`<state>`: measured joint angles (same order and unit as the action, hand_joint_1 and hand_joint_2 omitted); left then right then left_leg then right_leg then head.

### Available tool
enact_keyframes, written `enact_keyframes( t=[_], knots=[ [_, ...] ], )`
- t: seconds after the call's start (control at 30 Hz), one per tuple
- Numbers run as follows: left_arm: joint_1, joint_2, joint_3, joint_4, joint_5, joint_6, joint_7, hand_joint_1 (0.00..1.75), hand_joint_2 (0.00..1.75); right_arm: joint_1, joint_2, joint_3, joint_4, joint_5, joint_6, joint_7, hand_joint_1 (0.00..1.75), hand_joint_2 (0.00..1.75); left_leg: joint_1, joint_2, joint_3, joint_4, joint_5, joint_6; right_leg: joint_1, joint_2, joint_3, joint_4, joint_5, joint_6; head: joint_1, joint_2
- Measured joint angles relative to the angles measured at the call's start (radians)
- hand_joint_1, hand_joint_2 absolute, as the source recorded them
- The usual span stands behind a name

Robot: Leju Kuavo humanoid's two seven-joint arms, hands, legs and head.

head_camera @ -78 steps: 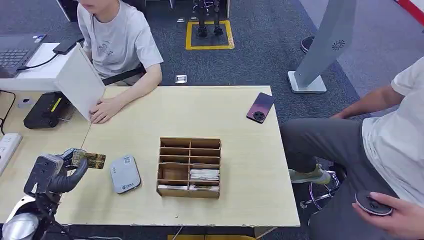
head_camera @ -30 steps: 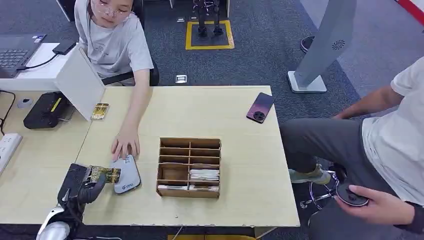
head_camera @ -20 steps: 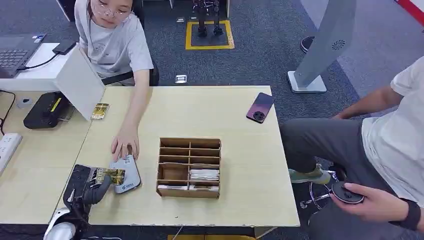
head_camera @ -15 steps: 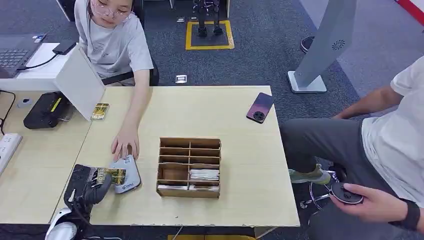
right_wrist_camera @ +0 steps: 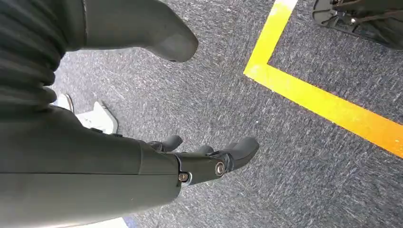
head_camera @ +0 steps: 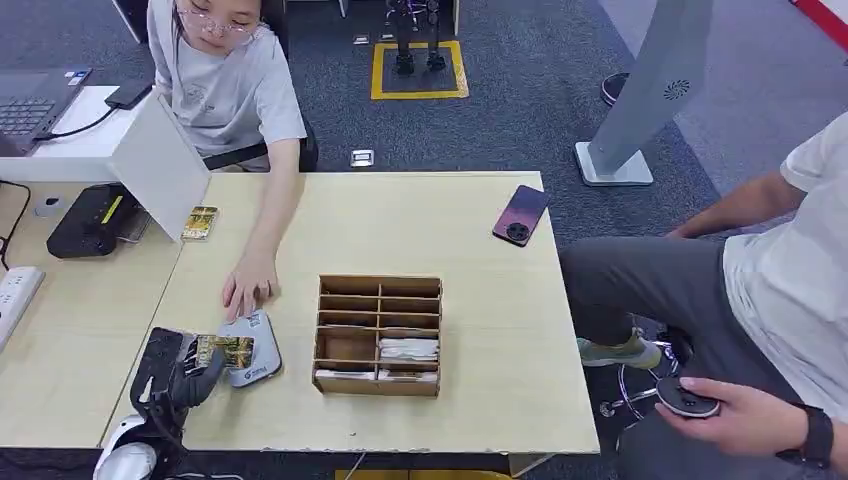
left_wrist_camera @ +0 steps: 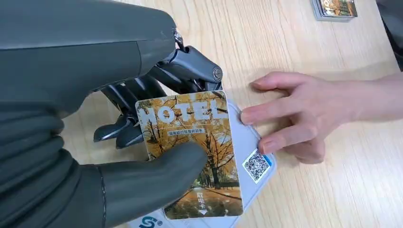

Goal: Pass the card to the sensor for recognition and then transmit it.

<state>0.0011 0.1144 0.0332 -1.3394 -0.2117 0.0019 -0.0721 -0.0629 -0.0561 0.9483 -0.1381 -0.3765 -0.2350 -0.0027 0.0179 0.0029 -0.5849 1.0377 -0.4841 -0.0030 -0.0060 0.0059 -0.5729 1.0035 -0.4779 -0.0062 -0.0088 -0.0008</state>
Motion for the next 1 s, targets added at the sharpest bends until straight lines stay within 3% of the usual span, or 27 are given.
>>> enact_keyframes(
  t=[0.97,1.0],
  knots=[
    [0.000,0.000,0.000,0.001,0.000,0.001,0.000,1.75,1.75,0.000,0.000,0.000,0.000,0.000,0.000,0.000,0.00,1.75,0.000,0.000,0.000,0.000,0.000,0.000,0.000,0.000,0.000,0.000,0.000,0.000,0.000,0.000],
    [-0.001,0.000,0.000,0.002,-0.029,0.023,0.008,1.75,1.75,0.000,0.000,0.000,0.000,0.000,0.000,0.000,0.00,1.75,0.000,0.000,0.000,0.000,0.000,0.000,0.000,0.000,0.000,0.000,0.000,0.000,0.000,0.000]
  ],
)
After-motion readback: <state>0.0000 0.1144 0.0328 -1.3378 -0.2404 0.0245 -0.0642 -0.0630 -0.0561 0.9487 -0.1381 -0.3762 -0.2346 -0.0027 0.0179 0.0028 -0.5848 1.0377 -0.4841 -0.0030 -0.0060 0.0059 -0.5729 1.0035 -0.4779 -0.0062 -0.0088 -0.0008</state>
